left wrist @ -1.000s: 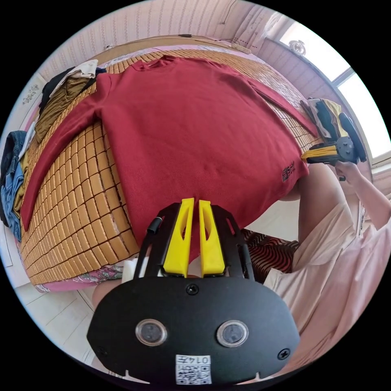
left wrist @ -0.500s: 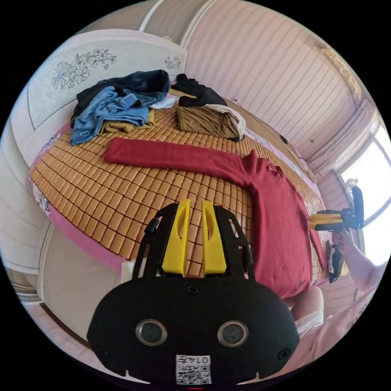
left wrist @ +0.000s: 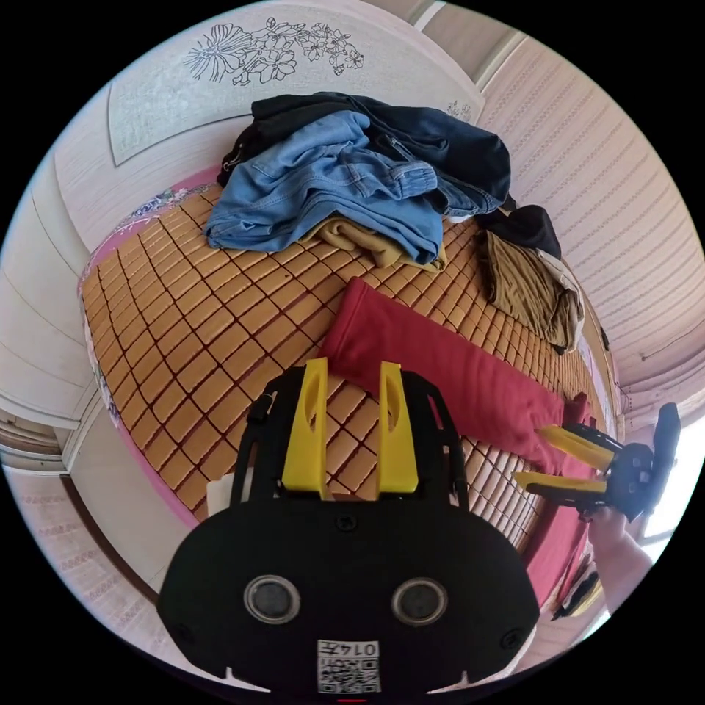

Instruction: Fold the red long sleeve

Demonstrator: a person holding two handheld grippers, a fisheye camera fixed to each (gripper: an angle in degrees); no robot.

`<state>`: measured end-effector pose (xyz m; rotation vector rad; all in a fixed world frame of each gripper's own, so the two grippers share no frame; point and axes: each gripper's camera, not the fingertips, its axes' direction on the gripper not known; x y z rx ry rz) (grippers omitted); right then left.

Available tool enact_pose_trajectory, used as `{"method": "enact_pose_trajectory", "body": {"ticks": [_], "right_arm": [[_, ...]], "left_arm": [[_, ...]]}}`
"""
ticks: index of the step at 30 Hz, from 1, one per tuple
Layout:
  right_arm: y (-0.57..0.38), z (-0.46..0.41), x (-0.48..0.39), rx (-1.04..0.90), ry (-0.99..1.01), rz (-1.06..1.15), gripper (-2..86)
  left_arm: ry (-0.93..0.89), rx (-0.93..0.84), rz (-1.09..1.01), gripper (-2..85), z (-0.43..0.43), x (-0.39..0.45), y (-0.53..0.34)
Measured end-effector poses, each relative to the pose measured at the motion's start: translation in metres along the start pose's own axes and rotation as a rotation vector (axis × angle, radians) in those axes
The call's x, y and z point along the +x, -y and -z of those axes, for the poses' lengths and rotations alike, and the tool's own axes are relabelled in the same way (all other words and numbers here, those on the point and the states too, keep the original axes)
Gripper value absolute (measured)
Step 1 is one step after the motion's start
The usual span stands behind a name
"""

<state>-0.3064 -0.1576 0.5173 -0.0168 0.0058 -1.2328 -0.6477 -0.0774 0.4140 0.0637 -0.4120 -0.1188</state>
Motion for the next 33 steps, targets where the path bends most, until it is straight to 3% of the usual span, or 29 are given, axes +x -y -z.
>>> {"method": "enact_pose_trajectory", "body": {"ticks": [3,6,12,15,18,24,26,29,33], "right_arm": [[0.01,-0.016,-0.007,-0.028,-0.111,-0.002,5.3],[0.01,-0.023,-0.012,-0.016,-0.142,0.012,4.3],[0.0,-0.021,-0.014,0.027,-0.16,0.028,1.9],[-0.015,-0.003,-0.001,0.114,-0.13,-0.031,1.6],[-0.048,0.024,0.033,0.269,-0.004,-0.198,1.5],[-0.163,0.088,0.09,0.552,0.057,-0.492,1.9],[-0.229,0.1,0.107,0.617,0.132,-0.569,2.5],[-0.324,0.083,0.115,0.581,0.207,-0.675,3.7],[-0.426,0.029,0.092,0.251,0.153,-0.829,6.0]], "left_arm": [[0.111,-0.017,-0.063,7.4,-0.009,0.011,0.004],[0.177,-0.011,-0.127,6.1,-0.012,0.021,0.001],[0.013,0.006,0.012,-0.6,-0.011,-0.002,-0.002],[-0.102,0.146,0.001,-0.9,0.017,0.005,-0.01],[-0.292,0.302,-0.142,-0.9,0.063,0.048,-0.017],[-0.819,0.38,-0.716,-0.8,0.16,0.236,-0.063],[-1.016,0.259,-0.927,-0.4,0.174,0.314,-0.111],[-1.189,-0.015,-1.039,2.1,0.146,0.372,-0.176],[-1.126,-0.287,-1.021,5.4,0.084,0.376,-0.232]]}}
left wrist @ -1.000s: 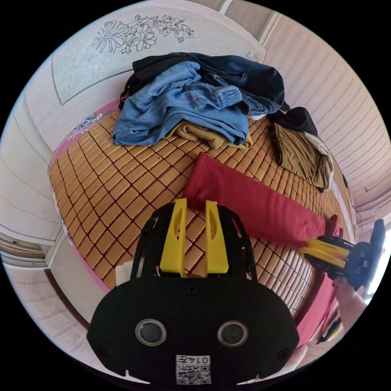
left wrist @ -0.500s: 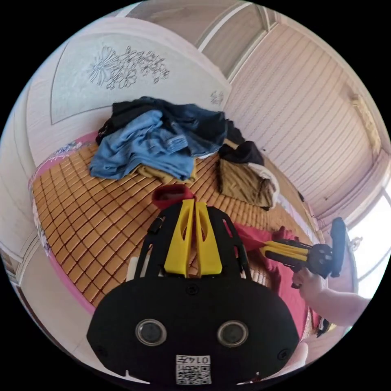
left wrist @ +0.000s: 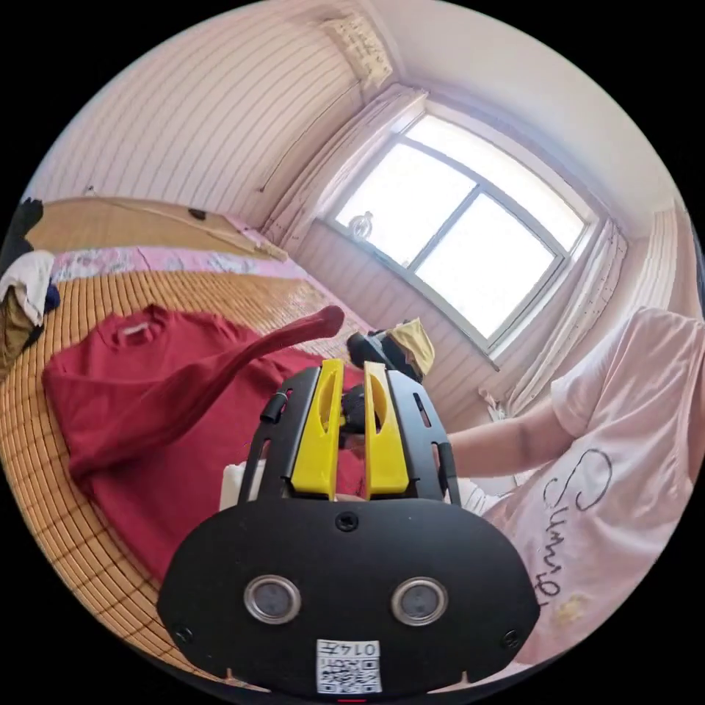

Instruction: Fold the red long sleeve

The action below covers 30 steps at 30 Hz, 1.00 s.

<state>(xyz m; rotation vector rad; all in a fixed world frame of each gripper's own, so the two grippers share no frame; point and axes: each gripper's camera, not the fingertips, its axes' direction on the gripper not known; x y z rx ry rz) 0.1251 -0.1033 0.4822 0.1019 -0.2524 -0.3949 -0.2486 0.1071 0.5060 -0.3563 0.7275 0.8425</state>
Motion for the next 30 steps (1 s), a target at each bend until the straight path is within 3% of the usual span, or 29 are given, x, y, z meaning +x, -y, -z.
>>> {"method": "enact_pose_trajectory", "body": {"ticks": [4,8,11,18,23,27,30], "right_arm": [[-0.068,0.0,0.048,-0.153,0.003,-0.134,8.5],[-0.047,0.029,0.085,-0.024,-0.034,-0.226,11.0],[-0.009,0.044,0.114,0.095,-0.082,-0.302,13.3],[0.036,0.014,0.154,-0.081,-0.041,-0.435,9.4],[0.066,0.089,0.059,-0.03,-0.351,-0.013,5.1],[0.056,0.153,0.051,0.095,-0.196,-0.07,4.2],[0.024,0.145,0.093,0.063,-0.019,-0.292,4.8]], "left_arm": [[0.239,-0.117,0.131,5.0,0.002,-0.029,-0.057],[0.543,-0.196,0.167,5.1,0.023,-0.048,-0.067],[0.672,-0.2,0.159,6.0,0.029,-0.057,-0.052],[0.822,-0.222,0.17,8.2,0.02,-0.084,-0.024],[0.795,-0.253,0.144,8.6,0.01,-0.083,-0.02],[0.803,-0.248,0.152,8.5,0.01,-0.08,-0.017],[0.819,-0.258,0.136,8.6,0.008,-0.08,-0.012]]}}
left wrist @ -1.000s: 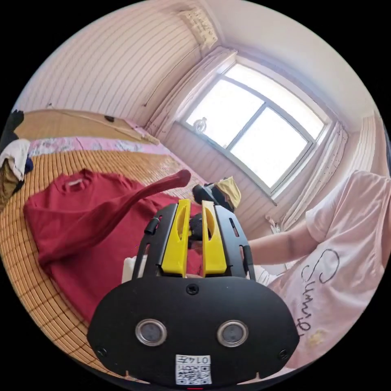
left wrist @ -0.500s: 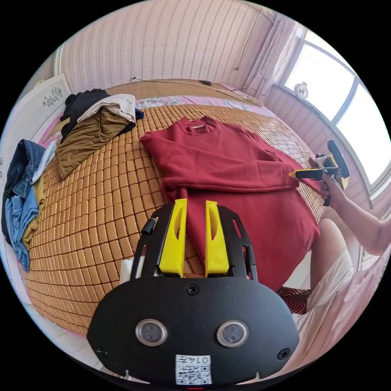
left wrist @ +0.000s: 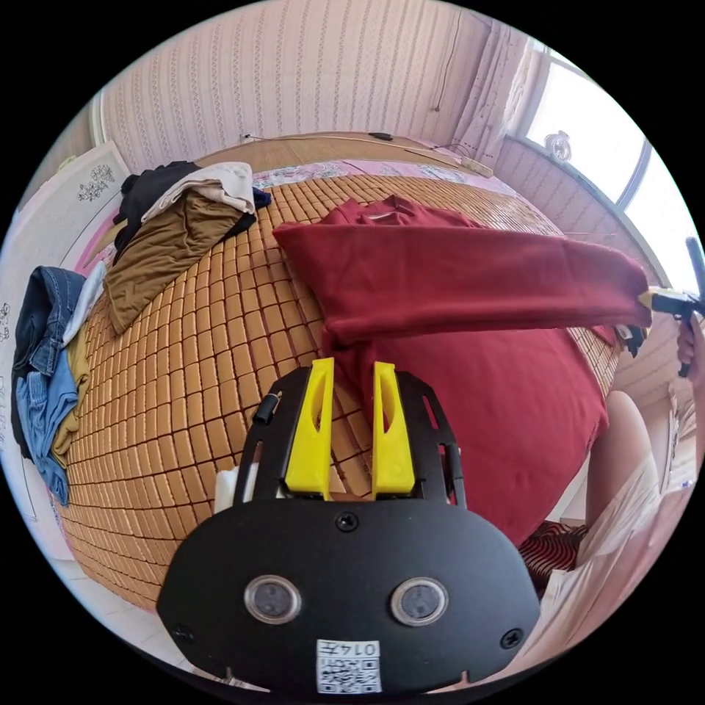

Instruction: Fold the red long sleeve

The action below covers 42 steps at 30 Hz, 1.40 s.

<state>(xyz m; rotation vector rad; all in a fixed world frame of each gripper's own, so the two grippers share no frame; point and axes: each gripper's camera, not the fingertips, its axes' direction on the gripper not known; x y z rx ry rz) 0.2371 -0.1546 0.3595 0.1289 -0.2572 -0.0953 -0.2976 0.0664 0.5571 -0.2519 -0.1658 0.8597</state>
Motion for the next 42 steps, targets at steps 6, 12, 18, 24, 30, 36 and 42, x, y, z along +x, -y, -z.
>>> {"method": "enact_pose_trajectory", "body": {"ticks": [6,12,18,24,30,36,42], "right_arm": [[-0.011,-0.071,0.026,-0.299,-0.146,-0.011,9.9],[0.123,-0.092,-0.086,-0.12,0.024,0.398,10.9],[0.267,-0.17,-0.203,-0.086,0.008,0.586,13.7],[0.32,-0.216,-0.192,-0.24,0.018,0.499,5.3],[0.34,-0.186,-0.148,-0.192,0.228,0.425,5.0],[0.347,-0.176,-0.15,-0.178,0.241,0.412,5.0],[0.357,-0.124,-0.134,-0.014,0.371,0.371,1.5]], "left_arm": [[-0.028,-0.022,0.013,9.6,-0.007,-0.01,0.007],[-0.061,-0.036,-0.028,9.7,-0.012,-0.011,0.016],[-0.073,0.015,-0.031,8.8,0.002,-0.013,0.019],[-0.069,0.051,0.006,0.7,0.008,-0.016,0.026],[0.052,0.068,-0.077,-0.8,0.021,-0.002,0.021],[0.085,0.064,-0.148,-0.8,0.019,0.011,0.024],[0.009,0.188,-0.139,-0.8,0.04,0.02,0.022]]}}
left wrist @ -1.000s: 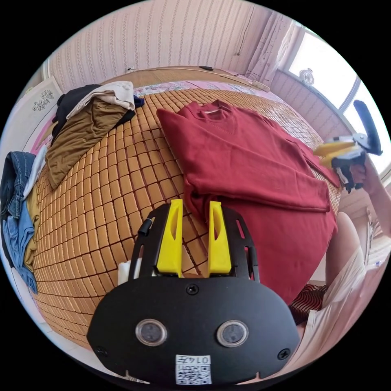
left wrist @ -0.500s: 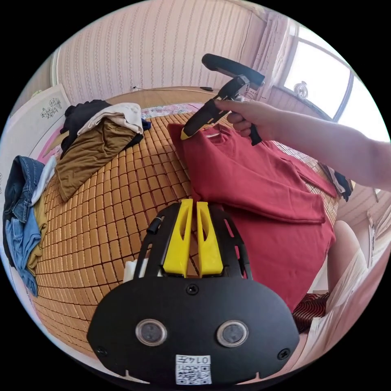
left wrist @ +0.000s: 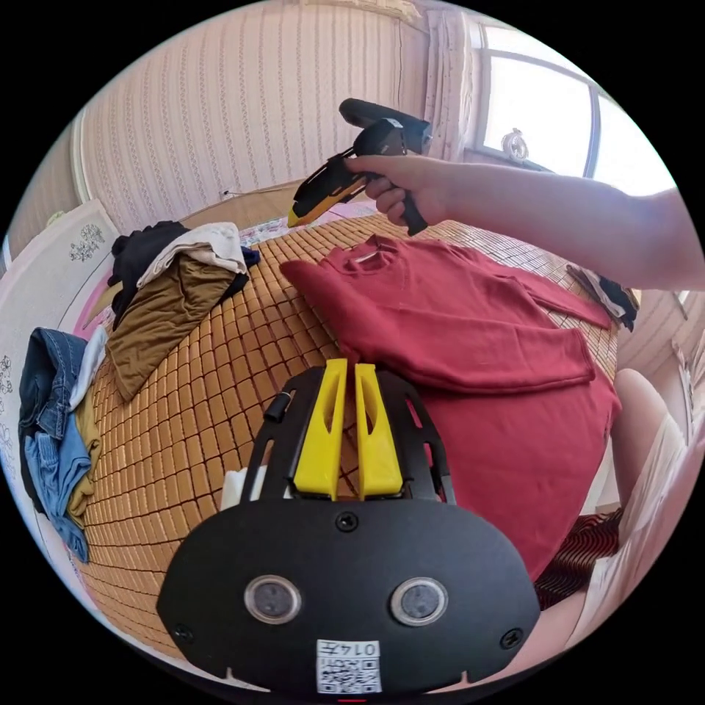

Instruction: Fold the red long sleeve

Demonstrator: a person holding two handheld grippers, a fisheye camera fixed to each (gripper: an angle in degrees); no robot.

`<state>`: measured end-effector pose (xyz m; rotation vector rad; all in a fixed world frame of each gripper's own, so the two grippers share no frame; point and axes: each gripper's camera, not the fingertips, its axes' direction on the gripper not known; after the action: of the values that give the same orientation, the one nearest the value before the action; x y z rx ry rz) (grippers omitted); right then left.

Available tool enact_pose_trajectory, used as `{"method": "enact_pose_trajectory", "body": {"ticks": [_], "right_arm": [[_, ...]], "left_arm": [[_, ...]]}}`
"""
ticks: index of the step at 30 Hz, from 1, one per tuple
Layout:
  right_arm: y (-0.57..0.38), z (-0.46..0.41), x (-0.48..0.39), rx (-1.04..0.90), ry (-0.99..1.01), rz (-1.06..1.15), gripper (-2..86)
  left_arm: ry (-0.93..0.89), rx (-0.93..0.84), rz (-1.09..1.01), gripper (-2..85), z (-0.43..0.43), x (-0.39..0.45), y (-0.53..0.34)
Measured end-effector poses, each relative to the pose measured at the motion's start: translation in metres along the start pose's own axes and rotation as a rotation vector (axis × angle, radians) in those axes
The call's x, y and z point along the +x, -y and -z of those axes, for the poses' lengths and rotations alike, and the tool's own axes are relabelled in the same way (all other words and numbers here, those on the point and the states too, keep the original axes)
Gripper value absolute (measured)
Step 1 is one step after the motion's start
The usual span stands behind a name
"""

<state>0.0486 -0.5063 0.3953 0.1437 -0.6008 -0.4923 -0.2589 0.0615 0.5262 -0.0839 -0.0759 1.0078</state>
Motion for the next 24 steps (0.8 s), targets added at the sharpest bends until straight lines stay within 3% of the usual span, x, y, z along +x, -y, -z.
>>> {"method": "enact_pose_trajectory", "body": {"ticks": [3,6,9,13,15,20,24], "right_arm": [[0.005,-0.004,-0.003,-0.022,-0.022,0.019,2.0],[0.012,-0.043,-0.017,-0.171,-0.068,0.067,9.0],[0.012,-0.097,-0.027,-0.386,-0.265,0.126,5.9],[0.018,-0.081,-0.038,-0.253,-0.27,0.129,3.8],[0.02,-0.095,-0.024,-0.338,-0.223,0.096,4.9],[-0.011,0.003,-0.024,-0.055,-0.118,0.105,5.3],[-0.1,0.07,-0.03,-0.035,-0.202,0.167,6.9]], "left_arm": [[-0.008,0.008,-0.002,-0.8,0.001,0.005,0.004],[-0.006,-0.009,-0.006,-0.8,-0.003,0.009,0.008],[0.065,-0.083,0.001,-0.7,-0.01,0.011,0.013],[0.081,-0.166,0.162,-0.5,-0.022,-0.013,0.013],[0.061,-0.251,0.222,-0.2,-0.041,-0.024,0.009],[-0.01,-0.178,0.34,4.5,-0.027,-0.036,0.012],[0.107,-0.099,0.273,4.3,0.013,-0.011,0.017]]}}
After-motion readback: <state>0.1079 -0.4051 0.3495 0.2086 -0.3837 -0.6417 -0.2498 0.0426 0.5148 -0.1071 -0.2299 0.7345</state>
